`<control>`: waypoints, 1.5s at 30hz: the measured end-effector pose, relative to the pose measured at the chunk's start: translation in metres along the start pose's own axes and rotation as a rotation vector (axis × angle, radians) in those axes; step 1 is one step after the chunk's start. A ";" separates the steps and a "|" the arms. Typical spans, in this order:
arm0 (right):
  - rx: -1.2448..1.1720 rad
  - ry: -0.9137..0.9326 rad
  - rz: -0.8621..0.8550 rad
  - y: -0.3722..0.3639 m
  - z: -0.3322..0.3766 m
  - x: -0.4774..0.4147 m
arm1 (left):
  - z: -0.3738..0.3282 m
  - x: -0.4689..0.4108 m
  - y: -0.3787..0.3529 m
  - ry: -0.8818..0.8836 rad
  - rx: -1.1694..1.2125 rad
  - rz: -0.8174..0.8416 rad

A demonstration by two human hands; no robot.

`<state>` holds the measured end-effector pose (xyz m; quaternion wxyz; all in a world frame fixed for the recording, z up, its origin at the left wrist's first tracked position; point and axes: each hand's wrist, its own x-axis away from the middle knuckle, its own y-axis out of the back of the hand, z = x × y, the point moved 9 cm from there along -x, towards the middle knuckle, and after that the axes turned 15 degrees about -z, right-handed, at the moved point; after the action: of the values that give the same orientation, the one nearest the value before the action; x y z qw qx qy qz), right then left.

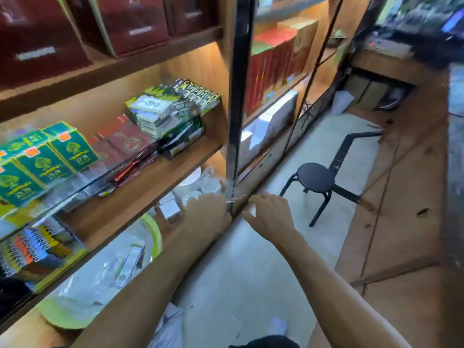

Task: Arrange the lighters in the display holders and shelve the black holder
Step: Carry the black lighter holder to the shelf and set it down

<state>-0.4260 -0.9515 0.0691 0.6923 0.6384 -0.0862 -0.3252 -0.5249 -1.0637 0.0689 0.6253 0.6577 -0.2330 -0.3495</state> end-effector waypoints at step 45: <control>0.265 -1.017 -0.017 0.079 -0.776 -0.141 | -0.787 -0.466 -0.084 -1.081 0.173 0.000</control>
<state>-0.0929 -0.2321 0.0530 0.4737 0.4827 -0.4466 -0.5858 -0.2464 -0.1888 0.0439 0.3603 0.4333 -0.5489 -0.6173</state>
